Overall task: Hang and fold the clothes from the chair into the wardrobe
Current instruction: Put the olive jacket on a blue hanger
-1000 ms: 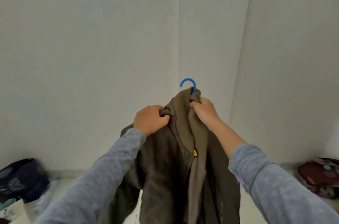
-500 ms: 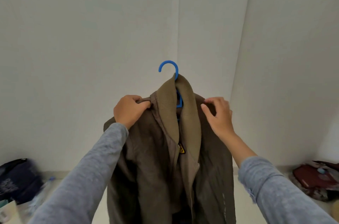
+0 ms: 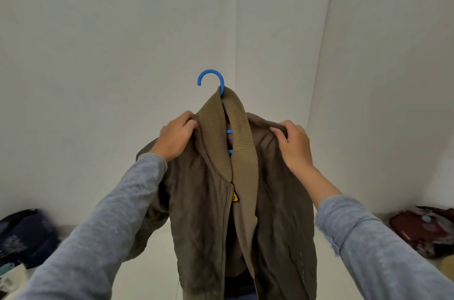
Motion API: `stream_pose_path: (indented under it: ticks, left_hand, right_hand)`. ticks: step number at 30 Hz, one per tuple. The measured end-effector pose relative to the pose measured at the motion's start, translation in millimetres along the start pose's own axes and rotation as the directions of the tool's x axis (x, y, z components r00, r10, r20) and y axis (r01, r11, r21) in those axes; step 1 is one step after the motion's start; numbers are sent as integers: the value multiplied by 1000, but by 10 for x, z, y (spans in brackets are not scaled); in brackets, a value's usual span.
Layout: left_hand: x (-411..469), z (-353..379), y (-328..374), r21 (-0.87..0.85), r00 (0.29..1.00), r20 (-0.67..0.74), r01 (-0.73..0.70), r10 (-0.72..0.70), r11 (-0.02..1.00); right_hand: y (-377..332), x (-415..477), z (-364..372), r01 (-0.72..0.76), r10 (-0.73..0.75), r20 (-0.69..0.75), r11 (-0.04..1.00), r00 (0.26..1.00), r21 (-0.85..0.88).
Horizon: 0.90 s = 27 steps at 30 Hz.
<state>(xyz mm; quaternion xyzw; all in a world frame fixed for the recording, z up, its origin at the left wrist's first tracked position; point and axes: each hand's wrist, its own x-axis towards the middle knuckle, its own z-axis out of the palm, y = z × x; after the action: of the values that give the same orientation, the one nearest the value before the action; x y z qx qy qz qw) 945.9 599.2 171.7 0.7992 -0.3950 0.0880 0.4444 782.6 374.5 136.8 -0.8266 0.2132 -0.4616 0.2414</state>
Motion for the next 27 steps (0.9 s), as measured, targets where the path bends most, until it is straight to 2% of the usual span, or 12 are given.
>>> stream_pose_path:
  ticks: [2, 5, 8, 11, 14, 19, 21, 23, 25, 27]
  left_hand:
    - [-29, 102, -18, 43, 1000, -5, 10, -10, 999]
    - [-68, 213, -101, 6, 990, -129, 50, -48, 999]
    - [-33, 222, -170, -43, 971, -212, 105, -112, 993]
    - [-33, 249, -175, -37, 965, -244, 86, -92, 996]
    - [-25, 275, -139, -14, 970, -240, 34, -36, 999]
    - [17, 310, -2, 13, 991, -128, -46, 47, 999]
    - [35, 314, 45, 11, 993, -109, -49, 49, 999]
    - [39, 290, 69, 3, 990, -136, -34, 34, 999]
    - [33, 261, 64, 7, 985, -174, 0, 1, 1000]
    - [4, 259, 56, 23, 978, -202, 59, -53, 998]
  right_hand:
    - [-24, -4, -9, 30, -30, 4, 999, 1000, -24]
    - [-18, -26, -56, 151, -149, 51, 988, 988, -35]
    - [-2, -44, -117, 250, -260, 181, 965, 948, 75]
    - [29, -23, -148, 148, -182, 224, 976, 957, 158]
    - [42, 86, -201, 43, -68, 144, 984, 987, 172]
    - [-206, 360, -325, 48, -37, -58, 977, 998, 207]
    - [-274, 456, -349, 82, -67, -100, 983, 993, 164]
    - [-256, 511, -355, 76, -72, -55, 995, 996, 70]
    - [-187, 495, -356, 2, -1, 23, 999, 1000, -40]
    - [-87, 406, -368, -75, 75, -1, 995, 997, -63]
